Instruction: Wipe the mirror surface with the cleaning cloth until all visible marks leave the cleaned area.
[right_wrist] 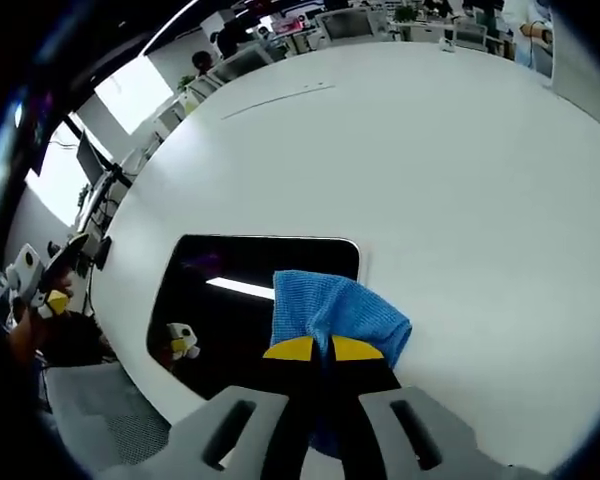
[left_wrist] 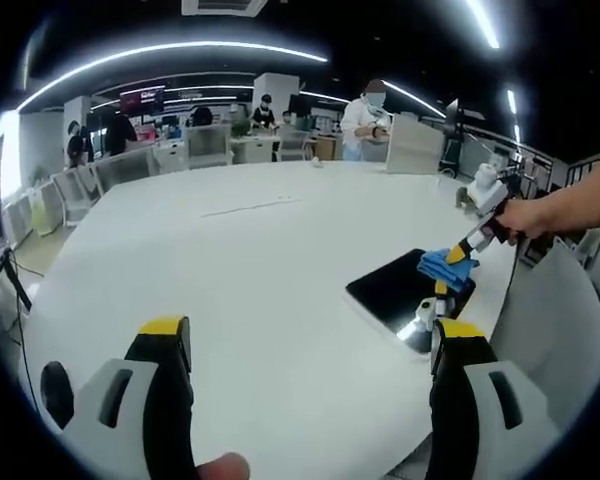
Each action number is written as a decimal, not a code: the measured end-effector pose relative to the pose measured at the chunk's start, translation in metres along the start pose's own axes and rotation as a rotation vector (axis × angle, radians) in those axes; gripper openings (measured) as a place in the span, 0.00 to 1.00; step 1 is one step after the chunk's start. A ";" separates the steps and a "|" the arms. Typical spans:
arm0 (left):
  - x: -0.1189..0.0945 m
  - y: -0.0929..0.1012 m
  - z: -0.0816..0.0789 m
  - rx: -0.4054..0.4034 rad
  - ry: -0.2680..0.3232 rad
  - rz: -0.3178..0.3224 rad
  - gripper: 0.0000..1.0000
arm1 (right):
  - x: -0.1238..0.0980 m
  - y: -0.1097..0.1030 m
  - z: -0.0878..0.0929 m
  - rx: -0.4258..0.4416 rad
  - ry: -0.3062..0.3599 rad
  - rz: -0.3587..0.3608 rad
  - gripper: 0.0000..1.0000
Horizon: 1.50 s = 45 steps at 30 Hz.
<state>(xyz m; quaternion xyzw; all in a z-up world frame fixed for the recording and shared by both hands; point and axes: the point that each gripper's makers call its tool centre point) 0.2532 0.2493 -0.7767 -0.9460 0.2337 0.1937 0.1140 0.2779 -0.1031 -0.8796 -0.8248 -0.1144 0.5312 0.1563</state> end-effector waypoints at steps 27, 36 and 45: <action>-0.001 0.012 0.002 0.015 0.034 -0.004 0.99 | -0.006 -0.002 0.011 0.045 0.077 0.010 0.00; -0.002 0.011 0.014 0.000 0.020 0.010 0.99 | -0.011 -0.005 0.025 0.023 0.068 0.015 0.00; -0.004 0.004 0.011 -0.009 0.023 -0.006 0.99 | -0.016 -0.006 0.037 0.046 0.061 0.010 0.00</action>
Point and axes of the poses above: the point that each gripper's makers call its tool centre point, and the gripper's own axes: x roughly forward along the fingers, y roughly to its right, z roughly out of its underside, and after that the axes turned 14 degrees about x, right-handed
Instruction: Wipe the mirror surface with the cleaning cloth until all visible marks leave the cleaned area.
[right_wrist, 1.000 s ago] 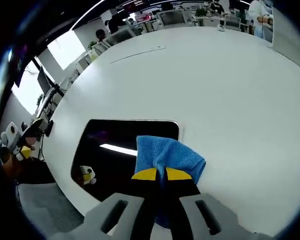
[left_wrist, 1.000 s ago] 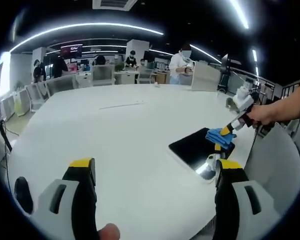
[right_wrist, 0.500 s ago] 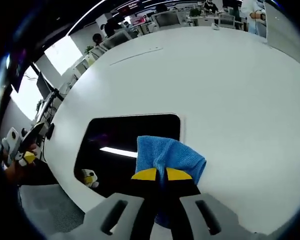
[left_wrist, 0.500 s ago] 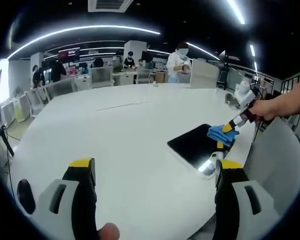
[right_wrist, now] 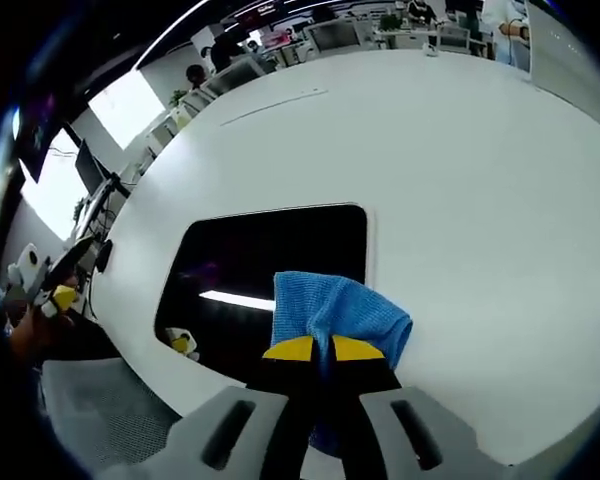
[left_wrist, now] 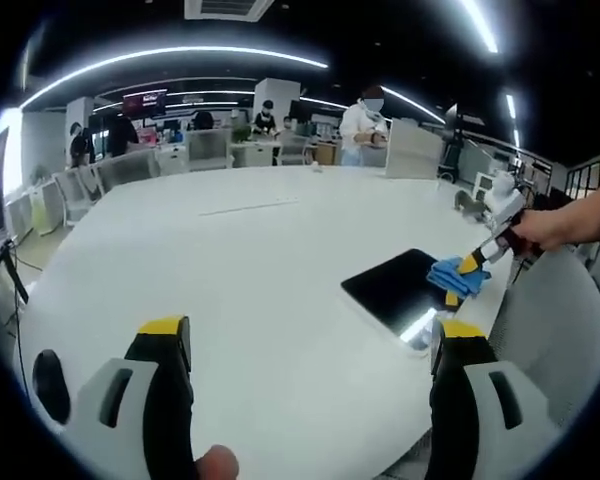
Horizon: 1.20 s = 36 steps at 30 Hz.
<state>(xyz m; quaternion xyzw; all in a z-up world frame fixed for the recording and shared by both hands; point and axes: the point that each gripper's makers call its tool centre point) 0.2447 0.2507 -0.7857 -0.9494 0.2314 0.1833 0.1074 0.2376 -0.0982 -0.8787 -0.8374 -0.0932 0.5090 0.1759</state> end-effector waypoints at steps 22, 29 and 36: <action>0.014 -0.003 -0.014 0.018 0.013 0.014 0.99 | -0.003 0.000 0.007 0.056 0.009 -0.008 0.00; 0.015 -0.006 -0.016 0.018 0.019 0.012 0.99 | -0.003 -0.001 0.008 0.044 0.008 -0.002 0.00; 0.014 -0.003 -0.020 0.019 0.020 0.008 0.99 | -0.003 -0.001 0.007 0.061 0.017 0.010 0.00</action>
Point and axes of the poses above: the point that each gripper's makers call its tool centre point, and the gripper's own axes: x roughly forward along the fingers, y roughly to its right, z roughly out of its underside, and after that the axes turned 14 degrees about x, right-handed
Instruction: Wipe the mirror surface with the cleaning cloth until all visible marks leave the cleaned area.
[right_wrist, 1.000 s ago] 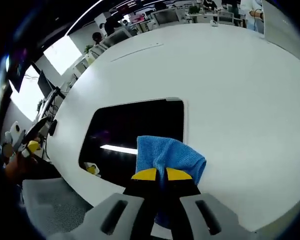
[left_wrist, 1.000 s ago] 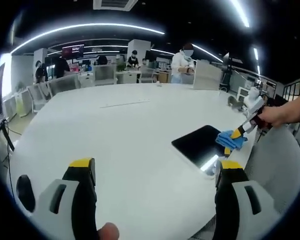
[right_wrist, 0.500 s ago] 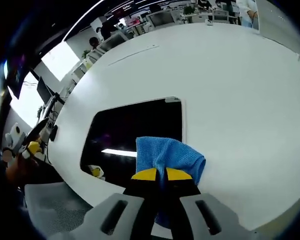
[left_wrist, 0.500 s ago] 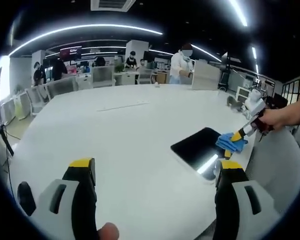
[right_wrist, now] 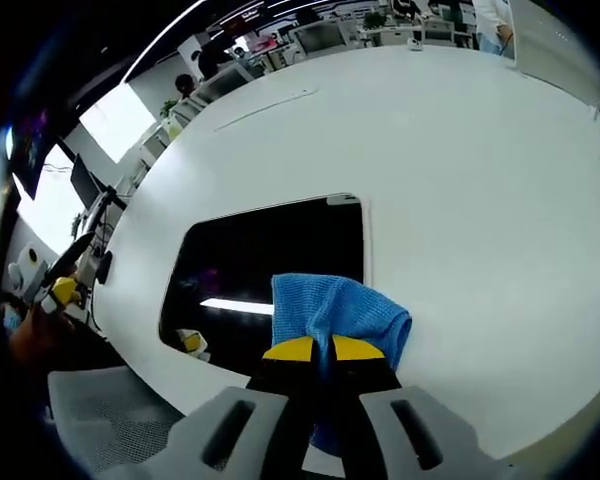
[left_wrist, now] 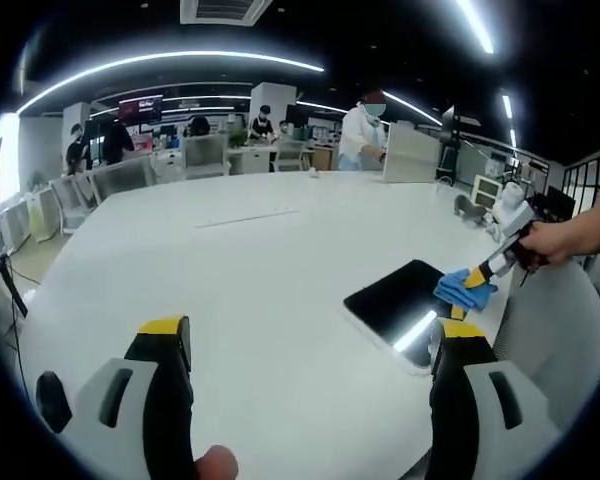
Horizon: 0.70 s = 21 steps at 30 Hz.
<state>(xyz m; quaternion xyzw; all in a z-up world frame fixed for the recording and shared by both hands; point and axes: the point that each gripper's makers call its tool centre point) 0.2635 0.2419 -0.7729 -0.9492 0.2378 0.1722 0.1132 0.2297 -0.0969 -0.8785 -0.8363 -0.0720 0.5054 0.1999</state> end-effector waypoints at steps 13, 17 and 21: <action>0.001 -0.001 0.003 -0.007 -0.002 -0.001 0.99 | 0.003 -0.011 0.005 0.023 -0.009 -0.007 0.00; 0.002 -0.004 0.007 -0.009 -0.001 -0.003 0.99 | 0.005 -0.016 0.007 0.023 -0.015 -0.013 0.00; -0.001 -0.001 0.005 -0.013 0.000 -0.006 0.99 | 0.007 -0.021 0.009 0.018 -0.022 -0.017 0.00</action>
Point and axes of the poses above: the point that each gripper's makers call its tool centre point, and the gripper's own axes: x roughly forward along the fingers, y roughly to its right, z roughly out of its underside, and after that the axes turned 14 degrees about x, right-handed
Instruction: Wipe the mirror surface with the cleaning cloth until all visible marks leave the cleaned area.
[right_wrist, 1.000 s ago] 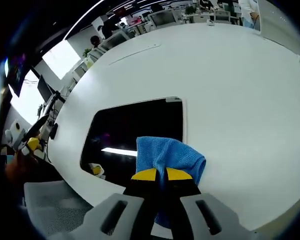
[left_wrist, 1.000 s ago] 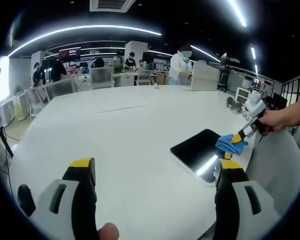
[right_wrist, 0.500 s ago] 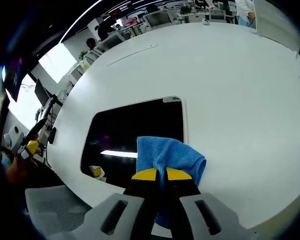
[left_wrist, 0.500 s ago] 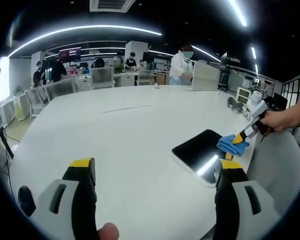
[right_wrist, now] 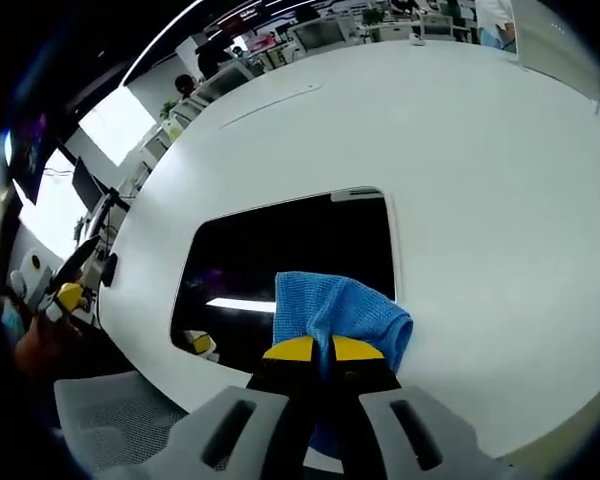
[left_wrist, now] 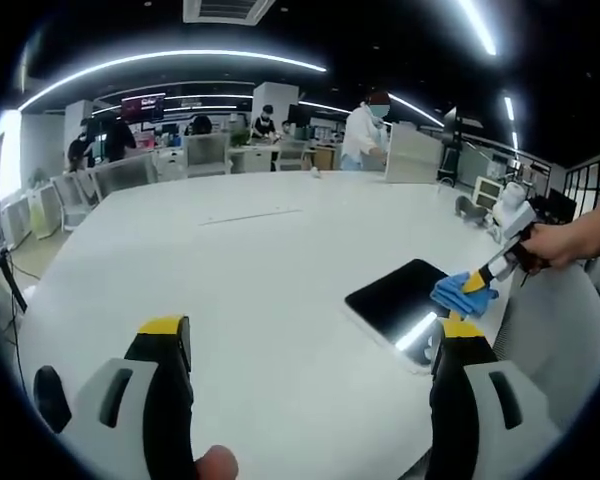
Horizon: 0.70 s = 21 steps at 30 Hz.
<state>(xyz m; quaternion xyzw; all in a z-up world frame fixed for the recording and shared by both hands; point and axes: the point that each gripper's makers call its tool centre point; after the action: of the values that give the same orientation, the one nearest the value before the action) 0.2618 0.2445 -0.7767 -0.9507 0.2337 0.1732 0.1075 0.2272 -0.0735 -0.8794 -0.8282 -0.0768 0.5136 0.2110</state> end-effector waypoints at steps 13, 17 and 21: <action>-0.003 0.002 -0.001 -0.009 0.000 -0.004 0.99 | 0.006 -0.020 0.009 -0.012 -0.022 -0.016 0.00; -0.002 0.002 -0.001 -0.010 0.001 -0.002 0.99 | 0.008 -0.026 0.012 -0.013 -0.024 -0.019 0.00; -0.001 -0.002 0.003 -0.010 0.000 0.000 0.99 | 0.009 -0.030 0.013 -0.015 -0.028 -0.022 0.00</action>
<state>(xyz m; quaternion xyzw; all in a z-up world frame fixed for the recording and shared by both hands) 0.2609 0.2474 -0.7787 -0.9513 0.2328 0.1741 0.1027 0.2231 -0.0396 -0.8790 -0.8216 -0.0925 0.5221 0.2093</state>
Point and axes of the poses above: the point that each gripper's makers call its tool centre point, and the gripper's own axes: x roughly forward along the fingers, y roughly to its right, z roughly out of its underside, and after that the axes turned 14 degrees about x, right-handed
